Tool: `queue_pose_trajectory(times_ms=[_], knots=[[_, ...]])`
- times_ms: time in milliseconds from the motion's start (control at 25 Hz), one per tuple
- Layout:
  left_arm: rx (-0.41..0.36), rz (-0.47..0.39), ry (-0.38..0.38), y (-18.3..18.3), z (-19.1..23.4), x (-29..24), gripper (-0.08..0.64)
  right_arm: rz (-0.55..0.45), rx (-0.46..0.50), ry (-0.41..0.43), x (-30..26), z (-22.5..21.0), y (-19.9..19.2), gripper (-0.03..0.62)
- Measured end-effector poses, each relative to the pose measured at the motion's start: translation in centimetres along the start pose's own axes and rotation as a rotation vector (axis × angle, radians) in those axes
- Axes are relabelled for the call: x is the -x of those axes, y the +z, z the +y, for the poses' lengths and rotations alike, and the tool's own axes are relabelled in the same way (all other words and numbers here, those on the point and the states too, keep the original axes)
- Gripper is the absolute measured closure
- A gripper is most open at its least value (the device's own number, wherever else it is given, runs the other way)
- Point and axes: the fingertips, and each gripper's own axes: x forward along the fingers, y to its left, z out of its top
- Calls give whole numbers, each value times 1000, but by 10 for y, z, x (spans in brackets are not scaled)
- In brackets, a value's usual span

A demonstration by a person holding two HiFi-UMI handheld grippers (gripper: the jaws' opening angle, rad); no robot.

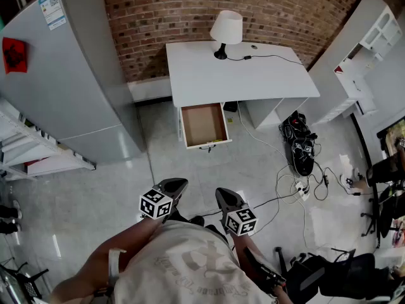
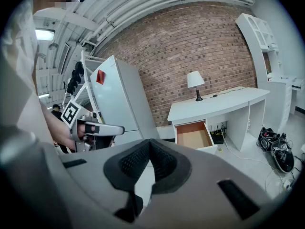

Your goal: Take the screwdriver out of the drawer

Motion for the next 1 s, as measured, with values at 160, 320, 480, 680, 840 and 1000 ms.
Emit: queue_pose_trajectory(times_ms=[160,320,480,680,840,1000], knots=[[-12,14,-10,11,18,-5,548,-29,-14,-20,-16,-7,13,586],[-49,11,-56,34,30,-17,548,-54,-23,-54,-33,-15,28,586],[-67,19,-92,47,41,-28,548,-65,-21,-77,-45,-18,39,586],[-93,39,-143,56,43,-48,548,-77,-41,-134,-44,-34,41,586],[-106,64,-194,61,52,-56,548,-103,-68,-182,-53,-38,48,586],[-106,86,-221,64,69,-52,548,-116,-79,-221,-67,-35,54,586]])
